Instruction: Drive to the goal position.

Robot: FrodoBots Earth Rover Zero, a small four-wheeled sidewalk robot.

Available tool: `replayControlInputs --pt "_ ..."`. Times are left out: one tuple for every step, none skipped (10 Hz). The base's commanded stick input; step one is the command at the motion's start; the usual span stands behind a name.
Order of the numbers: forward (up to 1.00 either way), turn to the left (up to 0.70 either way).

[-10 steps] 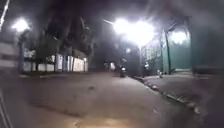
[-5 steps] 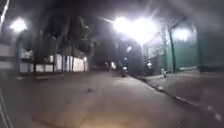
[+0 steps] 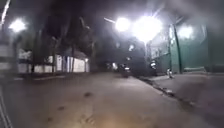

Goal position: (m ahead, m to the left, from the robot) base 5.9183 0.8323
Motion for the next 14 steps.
replayControlInputs --pt "0.70 0.00" --pt "0.70 0.00" --pt "0.70 0.00" --pt "0.70 -0.02" --pt "0.70 -0.08" --pt "0.70 -0.13" --pt "0.70 -0.19" --pt "0.70 -0.25" --pt "0.70 -0.30" --pt "0.70 -0.34" --pt "0.70 -0.27" --pt "0.70 -0.21" --pt "0.70 -0.15" --pt "0.70 -0.05"
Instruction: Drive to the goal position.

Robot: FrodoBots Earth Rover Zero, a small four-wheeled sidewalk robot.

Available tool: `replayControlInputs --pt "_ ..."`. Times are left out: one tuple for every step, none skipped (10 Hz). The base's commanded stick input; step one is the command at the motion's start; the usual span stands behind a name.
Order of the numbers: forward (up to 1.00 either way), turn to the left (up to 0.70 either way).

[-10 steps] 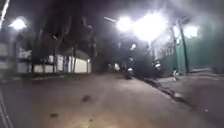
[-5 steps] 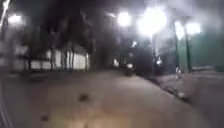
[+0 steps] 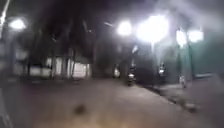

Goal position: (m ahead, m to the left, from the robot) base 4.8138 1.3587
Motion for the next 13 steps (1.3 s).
replayControlInputs --pt "0.70 0.00" --pt "0.70 0.00" --pt "0.70 0.00" --pt "0.70 0.00" --pt "0.70 0.00" --pt "0.70 0.00" --pt "0.70 0.00" --pt "0.70 0.00" --pt "0.70 0.00" --pt "0.70 0.00" --pt "0.70 0.00" --pt "0.70 0.00" --pt "0.70 0.00"
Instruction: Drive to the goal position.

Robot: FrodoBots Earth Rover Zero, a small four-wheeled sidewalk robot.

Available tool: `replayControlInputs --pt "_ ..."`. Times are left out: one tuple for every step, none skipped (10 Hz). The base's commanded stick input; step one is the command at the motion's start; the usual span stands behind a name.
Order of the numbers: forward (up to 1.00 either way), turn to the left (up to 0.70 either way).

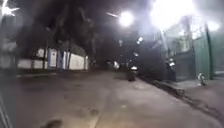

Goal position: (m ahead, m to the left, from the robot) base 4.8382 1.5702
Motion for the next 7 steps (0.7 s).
replayControlInputs --pt "0.70 0.00" --pt "0.70 0.00" --pt "0.70 0.00" --pt "0.70 0.00" --pt "0.70 0.00" --pt "0.70 0.00" --pt "0.70 0.00"
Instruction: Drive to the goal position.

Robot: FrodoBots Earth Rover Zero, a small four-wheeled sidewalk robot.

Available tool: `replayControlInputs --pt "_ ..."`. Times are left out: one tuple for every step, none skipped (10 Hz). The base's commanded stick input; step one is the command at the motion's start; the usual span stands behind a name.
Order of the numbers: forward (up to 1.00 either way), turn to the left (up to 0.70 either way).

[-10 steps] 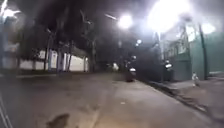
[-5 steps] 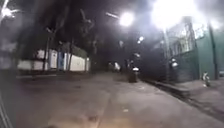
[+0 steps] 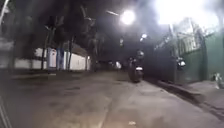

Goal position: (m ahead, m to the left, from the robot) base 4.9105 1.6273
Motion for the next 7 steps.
replayControlInputs --pt "0.70 0.00" --pt "0.70 0.00" --pt "0.70 0.00" --pt "0.70 0.00" --pt "0.70 0.00" --pt "0.70 0.00" --pt "0.70 0.00"
